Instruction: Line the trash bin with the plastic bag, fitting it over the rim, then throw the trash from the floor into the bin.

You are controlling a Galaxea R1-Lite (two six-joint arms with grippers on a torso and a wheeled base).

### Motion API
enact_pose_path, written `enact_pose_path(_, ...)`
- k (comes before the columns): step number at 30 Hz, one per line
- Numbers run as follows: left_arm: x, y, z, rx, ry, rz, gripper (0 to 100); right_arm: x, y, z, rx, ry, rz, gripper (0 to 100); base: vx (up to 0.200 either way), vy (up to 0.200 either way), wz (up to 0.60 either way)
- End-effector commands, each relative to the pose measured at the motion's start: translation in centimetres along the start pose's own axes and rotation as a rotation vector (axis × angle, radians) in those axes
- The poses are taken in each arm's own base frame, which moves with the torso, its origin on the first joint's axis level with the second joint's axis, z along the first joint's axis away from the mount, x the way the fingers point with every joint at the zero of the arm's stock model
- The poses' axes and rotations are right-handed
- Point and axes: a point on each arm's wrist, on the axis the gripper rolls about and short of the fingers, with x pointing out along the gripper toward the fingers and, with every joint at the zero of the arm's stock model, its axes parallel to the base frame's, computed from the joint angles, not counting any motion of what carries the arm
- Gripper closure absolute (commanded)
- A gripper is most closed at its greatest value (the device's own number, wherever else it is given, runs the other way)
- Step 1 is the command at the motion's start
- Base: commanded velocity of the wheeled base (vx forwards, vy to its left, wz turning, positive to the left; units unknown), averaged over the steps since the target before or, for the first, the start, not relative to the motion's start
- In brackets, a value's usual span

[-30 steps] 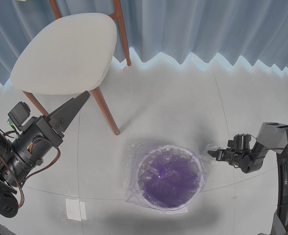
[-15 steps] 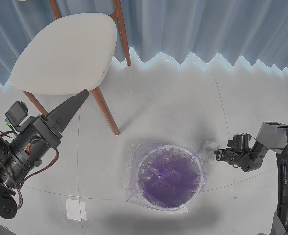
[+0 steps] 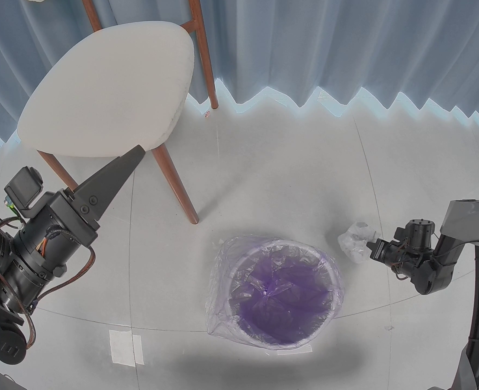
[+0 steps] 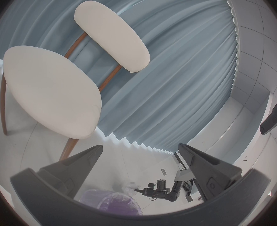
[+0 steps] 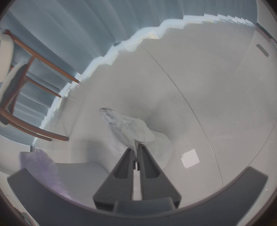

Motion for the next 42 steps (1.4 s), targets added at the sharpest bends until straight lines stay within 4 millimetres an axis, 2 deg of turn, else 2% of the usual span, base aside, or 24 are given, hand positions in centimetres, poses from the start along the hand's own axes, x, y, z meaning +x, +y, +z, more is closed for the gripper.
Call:
enact_pose_path(1,0.0,-0.4,-0.2,-0.008,0.009,-0.015,0,-8.1,3.5,1.5,-0.030,-0.182,0.134,100,0.000,0.000,0.00)
enact_pose_path(4,-0.1,-0.4,-0.3,-0.009,0.011,-0.013,0,-10.4,5.8,0.8,-0.065,-0.192,0.199,100,0.000,0.000,0.00)
enact_pose_path(8,-0.1,-0.3,-0.3,-0.010,0.012,-0.011,0,-13.7,9.0,1.3,-0.084,-0.222,0.299,100,0.000,0.000,0.00)
enact_pose_path(10,-0.1,-0.4,-0.3,-0.010,0.011,-0.012,0,-14.6,10.0,1.4,-0.082,-0.231,0.337,100,0.000,0.000,0.00)
enact_pose_path(11,-0.1,-0.4,-0.3,-0.011,0.014,-0.012,0,-15.8,11.3,1.1,-0.070,-0.220,0.385,100,0.000,0.000,0.00)
enact_pose_path(13,-0.1,-0.4,-0.3,-0.011,0.014,-0.012,0,-15.8,11.3,1.1,-0.070,-0.220,0.385,100,0.000,0.000,0.00)
enact_pose_path(14,0.0,-0.3,-0.4,-0.019,0.022,-0.007,0,-17.3,13.7,-0.6,-0.035,-0.135,0.480,100,0.000,0.000,0.00)
enact_pose_path(16,0.0,-0.3,-0.4,-0.023,0.024,-0.004,0,-17.5,14.0,-0.8,-0.037,-0.124,0.491,100,0.000,0.200,0.00)
enact_pose_path(18,-0.1,-0.1,-0.8,-0.036,0.065,0.019,0,-17.9,14.7,-2.0,-0.051,-0.075,0.524,100,0.000,0.200,0.00)
enact_pose_path(27,-0.2,-0.2,-0.8,-0.024,0.066,0.010,0,-18.3,13.7,-4.2,-0.135,0.012,0.476,100,0.000,0.200,0.00)
enact_pose_path(31,-0.3,-0.3,-1.1,0.005,0.081,0.006,0,-17.2,12.7,-5.3,-0.204,0.056,0.421,100,0.000,0.050,0.00)
enact_pose_path(37,-0.5,-0.1,-1.6,0.062,0.106,0.013,0,-15.1,11.1,-7.1,-0.198,0.138,0.349,100,0.000,0.000,0.00)
enact_pose_path(42,-0.5,-0.3,-1.8,0.062,0.111,0.006,0,-14.3,10.7,-7.9,-0.212,0.165,0.314,100,0.000,0.000,0.00)
